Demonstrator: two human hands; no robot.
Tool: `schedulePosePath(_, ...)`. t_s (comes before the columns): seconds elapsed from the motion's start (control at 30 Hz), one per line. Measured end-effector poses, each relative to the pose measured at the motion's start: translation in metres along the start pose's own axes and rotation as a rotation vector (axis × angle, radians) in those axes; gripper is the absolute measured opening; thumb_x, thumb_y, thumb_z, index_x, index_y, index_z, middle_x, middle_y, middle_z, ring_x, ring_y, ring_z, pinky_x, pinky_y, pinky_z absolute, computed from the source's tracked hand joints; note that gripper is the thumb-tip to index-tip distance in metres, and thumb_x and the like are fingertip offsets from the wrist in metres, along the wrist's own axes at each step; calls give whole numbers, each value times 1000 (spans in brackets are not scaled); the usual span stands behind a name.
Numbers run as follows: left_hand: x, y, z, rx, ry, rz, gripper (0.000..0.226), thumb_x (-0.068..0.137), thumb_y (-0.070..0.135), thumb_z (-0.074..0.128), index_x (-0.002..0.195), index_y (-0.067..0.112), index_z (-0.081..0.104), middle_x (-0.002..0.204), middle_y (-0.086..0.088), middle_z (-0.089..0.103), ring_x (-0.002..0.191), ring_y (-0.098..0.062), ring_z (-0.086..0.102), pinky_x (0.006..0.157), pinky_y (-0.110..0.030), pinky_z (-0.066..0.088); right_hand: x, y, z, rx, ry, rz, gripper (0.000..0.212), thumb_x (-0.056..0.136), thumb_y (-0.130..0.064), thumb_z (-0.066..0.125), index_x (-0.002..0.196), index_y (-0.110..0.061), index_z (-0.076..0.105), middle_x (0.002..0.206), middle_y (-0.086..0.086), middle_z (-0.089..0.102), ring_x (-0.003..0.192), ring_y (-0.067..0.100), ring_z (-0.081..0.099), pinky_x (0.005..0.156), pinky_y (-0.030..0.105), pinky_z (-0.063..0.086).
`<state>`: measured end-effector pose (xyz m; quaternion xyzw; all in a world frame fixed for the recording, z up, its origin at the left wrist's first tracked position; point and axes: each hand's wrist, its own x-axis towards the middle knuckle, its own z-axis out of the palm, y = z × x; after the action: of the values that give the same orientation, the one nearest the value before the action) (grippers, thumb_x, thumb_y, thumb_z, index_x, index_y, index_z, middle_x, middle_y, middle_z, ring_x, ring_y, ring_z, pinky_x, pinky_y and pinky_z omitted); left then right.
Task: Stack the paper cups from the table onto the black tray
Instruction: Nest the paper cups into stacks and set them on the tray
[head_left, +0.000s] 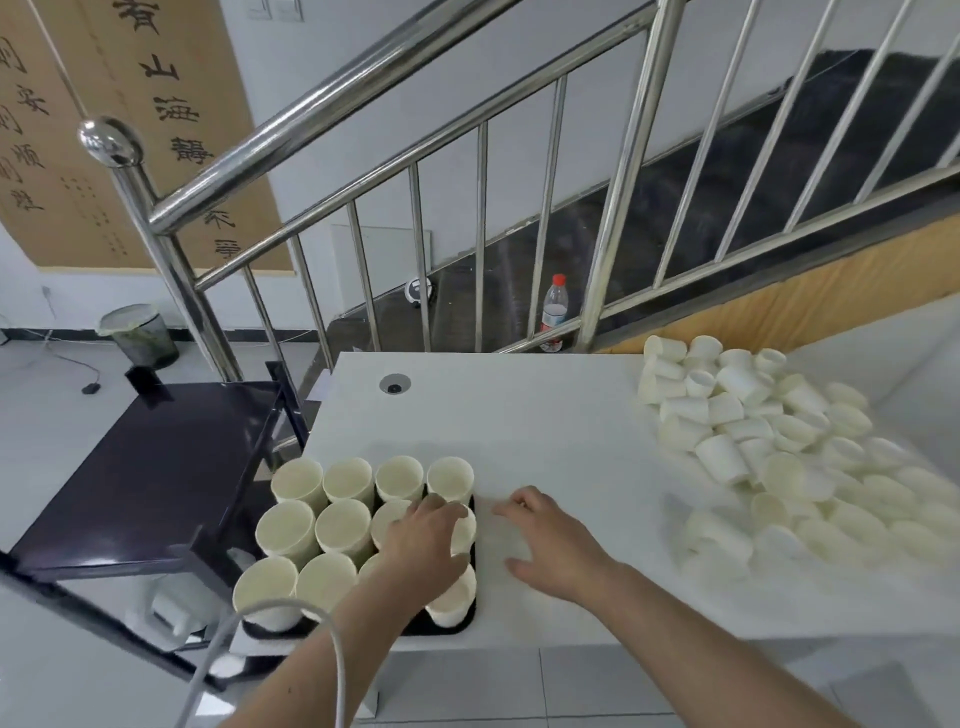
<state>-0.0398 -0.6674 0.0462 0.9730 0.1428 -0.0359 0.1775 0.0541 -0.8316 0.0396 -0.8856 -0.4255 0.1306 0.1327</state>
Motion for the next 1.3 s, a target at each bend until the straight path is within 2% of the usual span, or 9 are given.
schedulePosePath(0.17, 16, 74, 24, -28, -40, 95, 53, 87, 35, 59, 136, 29, 42, 136, 7, 41, 126, -15, 42, 98, -32, 41, -48, 65, -15, -1, 53, 100, 63, 90, -33, 62, 146, -27, 34, 139, -4, 31, 127, 14, 38, 92, 30, 46)
schedulePosePath(0.43, 38, 182, 68, -3, -111, 233, 51, 88, 36, 57, 136, 30, 42, 133, 9, 43, 122, -13, 43, 99, -30, 41, -124, 161, -39, 6, 102, 291, 61, 90, -33, 61, 145, -26, 35, 139, -4, 31, 128, 14, 38, 93, 29, 47)
schedulePosePath(0.6, 61, 223, 84, -1, -155, 279, 51, 89, 35, 56, 137, 30, 41, 135, 10, 41, 125, -12, 42, 100, -31, 41, -143, 204, -48, 47, 115, 378, 60, 90, -31, 61, 144, -26, 36, 139, -6, 32, 128, 12, 37, 92, 26, 46)
schedulePosePath(0.93, 139, 252, 124, -85, -247, 273, 42, 90, 39, 55, 131, 30, 47, 131, 11, 47, 119, -11, 47, 95, -28, 42, -111, 270, -57, 44, 44, 483, 61, 90, -32, 61, 145, -24, 35, 140, -6, 31, 127, 12, 39, 92, 27, 48)
schedulePosePath(1.3, 194, 268, 160, -188, -448, 184, 29, 90, 45, 54, 111, 26, 60, 113, 10, 59, 104, -10, 57, 85, -22, 43, -68, 309, -57, 67, -19, 460, 61, 89, -33, 63, 144, -25, 38, 140, -7, 34, 129, 11, 37, 97, 24, 43)
